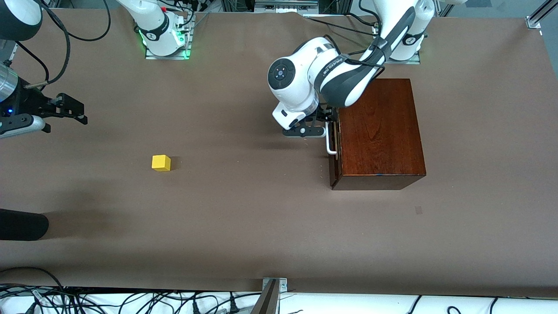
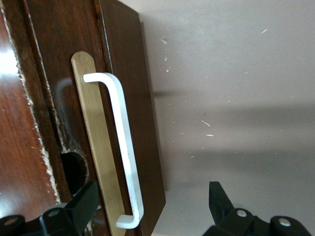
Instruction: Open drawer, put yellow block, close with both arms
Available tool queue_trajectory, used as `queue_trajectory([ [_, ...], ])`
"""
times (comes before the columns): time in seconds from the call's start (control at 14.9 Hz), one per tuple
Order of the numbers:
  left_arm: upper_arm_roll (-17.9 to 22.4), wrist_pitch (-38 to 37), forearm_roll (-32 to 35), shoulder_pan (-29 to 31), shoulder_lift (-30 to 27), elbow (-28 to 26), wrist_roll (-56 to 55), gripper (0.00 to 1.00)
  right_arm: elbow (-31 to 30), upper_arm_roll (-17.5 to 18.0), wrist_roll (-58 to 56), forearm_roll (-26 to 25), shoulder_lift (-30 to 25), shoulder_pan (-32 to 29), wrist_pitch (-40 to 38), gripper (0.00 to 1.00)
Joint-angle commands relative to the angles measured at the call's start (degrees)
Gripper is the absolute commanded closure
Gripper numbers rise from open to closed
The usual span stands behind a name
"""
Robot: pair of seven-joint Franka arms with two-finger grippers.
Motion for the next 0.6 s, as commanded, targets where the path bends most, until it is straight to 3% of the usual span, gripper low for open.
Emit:
queue_trajectory([
  [0.0, 0.51, -0.40, 2.01, 0.18, -0.08, -0.94, -0.37, 0.00, 1.37, 0.34, -1.10, 0.01, 0.38, -0.62, -0.90, 0.00],
  [0.2, 0.42, 0.30, 5.61, -0.17, 1.76, -0.77, -0.98, 0.00, 1.37, 0.34, -1.10, 0.01, 0.38, -0.71, -0.90, 0.00],
  [0.54, 0.42, 2.15, 5.88, -0.17, 3.26, -0.77, -1.86, 0.00, 1.37, 0.42, -1.01, 0.10, 0.38, -0.62, -0.98, 0.00],
])
